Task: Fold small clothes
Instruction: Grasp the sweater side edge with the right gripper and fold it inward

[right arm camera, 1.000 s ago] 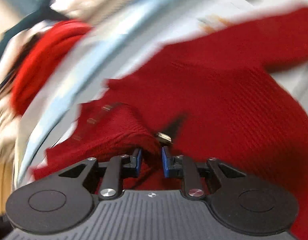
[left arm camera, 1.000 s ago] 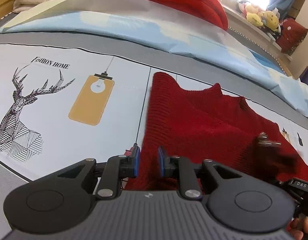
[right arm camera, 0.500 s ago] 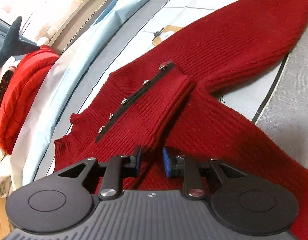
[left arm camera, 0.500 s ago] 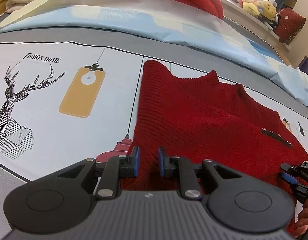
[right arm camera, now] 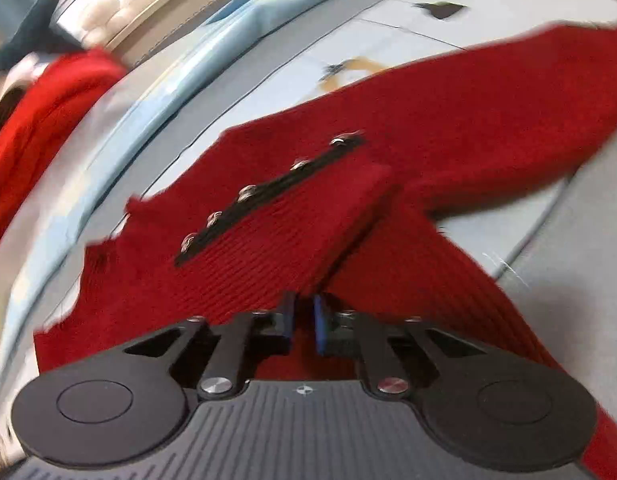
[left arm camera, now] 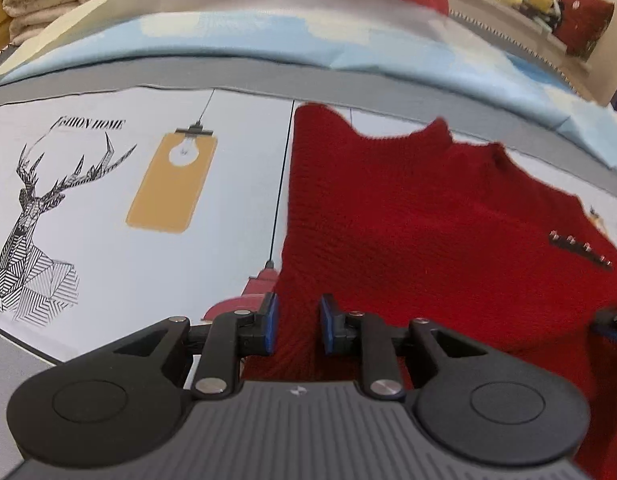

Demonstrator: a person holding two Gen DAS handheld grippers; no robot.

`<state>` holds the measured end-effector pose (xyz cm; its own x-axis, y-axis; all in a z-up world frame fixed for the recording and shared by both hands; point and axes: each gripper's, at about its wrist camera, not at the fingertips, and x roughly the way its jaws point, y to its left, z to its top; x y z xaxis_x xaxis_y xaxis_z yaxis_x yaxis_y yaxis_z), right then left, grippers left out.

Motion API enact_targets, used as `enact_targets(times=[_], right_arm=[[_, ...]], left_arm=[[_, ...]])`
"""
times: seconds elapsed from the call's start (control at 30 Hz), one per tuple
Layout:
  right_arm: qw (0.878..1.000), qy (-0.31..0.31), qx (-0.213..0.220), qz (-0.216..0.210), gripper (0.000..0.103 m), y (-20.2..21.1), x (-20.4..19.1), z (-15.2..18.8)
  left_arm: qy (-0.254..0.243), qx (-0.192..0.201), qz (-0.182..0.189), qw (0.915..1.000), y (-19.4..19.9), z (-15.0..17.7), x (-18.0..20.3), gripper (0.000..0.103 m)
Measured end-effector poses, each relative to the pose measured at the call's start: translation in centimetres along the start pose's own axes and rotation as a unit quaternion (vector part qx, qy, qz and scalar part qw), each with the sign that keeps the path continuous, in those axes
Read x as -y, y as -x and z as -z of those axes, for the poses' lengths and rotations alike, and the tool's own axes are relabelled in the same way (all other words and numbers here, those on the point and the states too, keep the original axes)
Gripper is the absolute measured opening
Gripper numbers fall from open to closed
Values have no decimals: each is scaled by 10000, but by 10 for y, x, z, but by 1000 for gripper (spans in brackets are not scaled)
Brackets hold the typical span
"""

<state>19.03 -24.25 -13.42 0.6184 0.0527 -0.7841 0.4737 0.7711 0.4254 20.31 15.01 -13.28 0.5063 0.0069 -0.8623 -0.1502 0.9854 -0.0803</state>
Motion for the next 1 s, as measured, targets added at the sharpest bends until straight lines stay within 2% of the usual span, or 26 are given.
enact_targets(times=[0.07,0.13,0.2,0.23,0.27,0.33,0.4,0.5,0.6,0.73,1.0], right_arm=[[9980,445,434,79,16,16,-15,-2],[9940,712,818,-102,16,30,-25,-4],[9935,696,829,-346,18,32,-24,-6],[9952,637,590,-447,26,23,-20,-7],[9972,532,175,-506,30,12,-14,-7],[9955,254,-810,-422,29,-14,-2,-4],[9968,-3,-620,-515,32,-9,5,-5],[9967,531,-243,-572,32,4,-10,-8],[9965,519,-214,-613,32,8,-5,-12],[9982,256,-226,-486,32,12,14,-19],[9996,-96,252,-111,32,42,65,-47]], left_arm=[[25,29,39,10000,2,0,1,25],[-1,50,80,10000,3,0,5,25],[-8,43,76,10000,3,1,8,25],[-11,28,87,10000,2,2,10,25],[-24,13,102,9999,1,2,12,25],[-68,8,83,9999,0,3,15,25],[-65,8,71,10000,0,3,17,26],[-34,46,92,9999,2,2,18,26],[-104,48,71,9999,1,3,22,26],[-193,31,11,9998,-1,5,26,27],[-347,296,-52,9989,18,4,45,27]])
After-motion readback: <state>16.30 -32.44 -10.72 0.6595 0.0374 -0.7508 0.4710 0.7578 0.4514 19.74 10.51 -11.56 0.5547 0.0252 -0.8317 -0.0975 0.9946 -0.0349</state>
